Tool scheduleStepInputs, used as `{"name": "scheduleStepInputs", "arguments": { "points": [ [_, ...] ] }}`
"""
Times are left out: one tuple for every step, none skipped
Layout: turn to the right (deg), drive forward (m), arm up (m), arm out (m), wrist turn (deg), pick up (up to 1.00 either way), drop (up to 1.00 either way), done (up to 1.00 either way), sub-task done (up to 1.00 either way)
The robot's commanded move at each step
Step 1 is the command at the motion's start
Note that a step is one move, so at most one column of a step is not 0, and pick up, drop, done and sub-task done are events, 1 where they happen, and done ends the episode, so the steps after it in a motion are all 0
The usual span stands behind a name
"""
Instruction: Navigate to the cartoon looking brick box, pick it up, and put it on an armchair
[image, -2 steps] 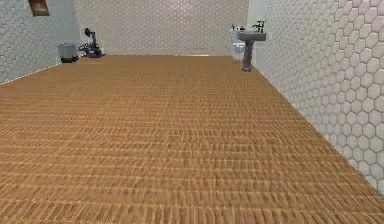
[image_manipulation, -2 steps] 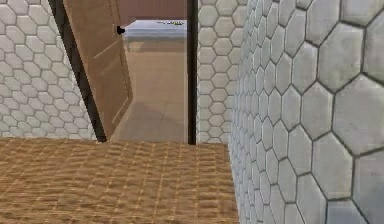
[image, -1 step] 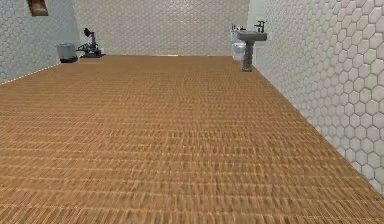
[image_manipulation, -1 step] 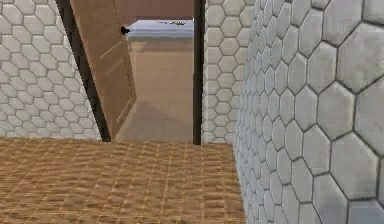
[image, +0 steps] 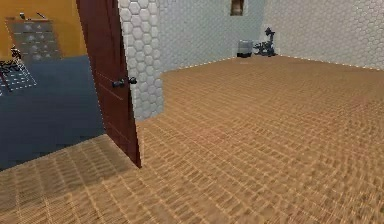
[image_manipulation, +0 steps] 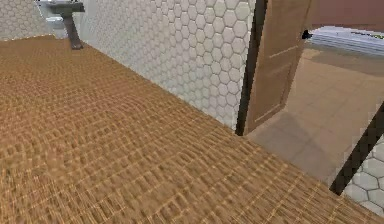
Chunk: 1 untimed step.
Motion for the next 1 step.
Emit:
{"name": "scheduleStepInputs", "arguments": {
  "points": [
    [-39.0, 0.0, 0.0, 0.0, 0.0, 0.0, 0.0, 0.0, 0.0]
  ]
}}
